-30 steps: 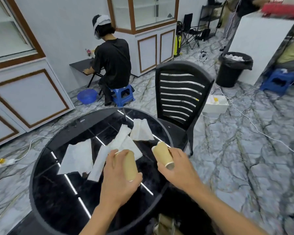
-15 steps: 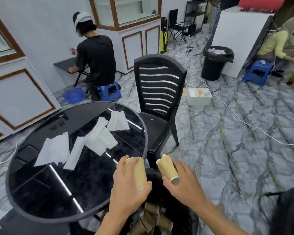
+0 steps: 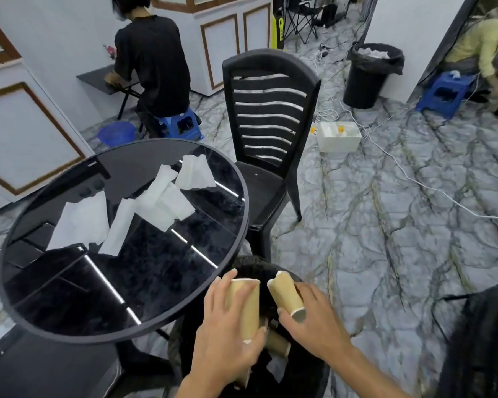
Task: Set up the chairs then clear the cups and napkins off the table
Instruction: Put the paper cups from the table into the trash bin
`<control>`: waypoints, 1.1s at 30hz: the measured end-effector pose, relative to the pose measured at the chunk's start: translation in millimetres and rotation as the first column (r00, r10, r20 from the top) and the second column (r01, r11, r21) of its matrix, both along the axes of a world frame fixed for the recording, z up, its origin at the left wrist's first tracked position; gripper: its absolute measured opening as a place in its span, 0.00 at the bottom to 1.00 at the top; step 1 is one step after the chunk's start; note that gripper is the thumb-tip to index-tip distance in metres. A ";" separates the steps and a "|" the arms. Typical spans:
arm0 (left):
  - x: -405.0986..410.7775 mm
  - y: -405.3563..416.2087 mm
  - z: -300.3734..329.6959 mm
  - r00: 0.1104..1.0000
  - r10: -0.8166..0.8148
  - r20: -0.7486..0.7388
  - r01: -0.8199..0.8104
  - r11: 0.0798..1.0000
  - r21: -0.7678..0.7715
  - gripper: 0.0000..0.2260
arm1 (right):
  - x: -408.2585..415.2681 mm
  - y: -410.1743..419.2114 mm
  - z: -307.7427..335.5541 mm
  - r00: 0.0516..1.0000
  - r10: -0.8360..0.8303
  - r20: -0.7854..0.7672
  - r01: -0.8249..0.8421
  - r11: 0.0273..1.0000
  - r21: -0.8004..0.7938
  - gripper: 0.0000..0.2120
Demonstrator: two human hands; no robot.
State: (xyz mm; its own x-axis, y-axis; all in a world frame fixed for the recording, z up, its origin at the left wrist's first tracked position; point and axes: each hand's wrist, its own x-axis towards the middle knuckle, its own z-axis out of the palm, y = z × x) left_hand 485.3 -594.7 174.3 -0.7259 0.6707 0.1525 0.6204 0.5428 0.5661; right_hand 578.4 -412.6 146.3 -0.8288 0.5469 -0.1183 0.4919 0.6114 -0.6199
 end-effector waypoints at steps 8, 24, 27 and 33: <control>1.5 -22.4 -58.7 0.994 0.030 0.101 -0.018 0.993 -0.116 0.34 | 5.0 -24.1 -37.8 0.996 0.049 0.075 -0.045 0.998 -0.054 0.30; -25.0 -29.9 -134.4 0.966 0.097 0.240 -0.044 0.975 -0.219 0.35 | -8.7 -39.3 -94.5 0.984 0.040 0.175 -0.020 0.993 -0.114 0.31; -23.1 -36.4 -144.2 0.968 0.120 0.222 -0.067 0.970 -0.232 0.35 | -6.2 -40.3 -99.0 0.982 0.040 0.186 -0.022 0.995 -0.100 0.30; -15.1 -50.2 -153.9 0.964 0.134 0.231 -0.070 0.962 -0.264 0.33 | -1.8 -39.4 -101.9 0.977 0.050 0.207 -0.030 0.995 -0.097 0.29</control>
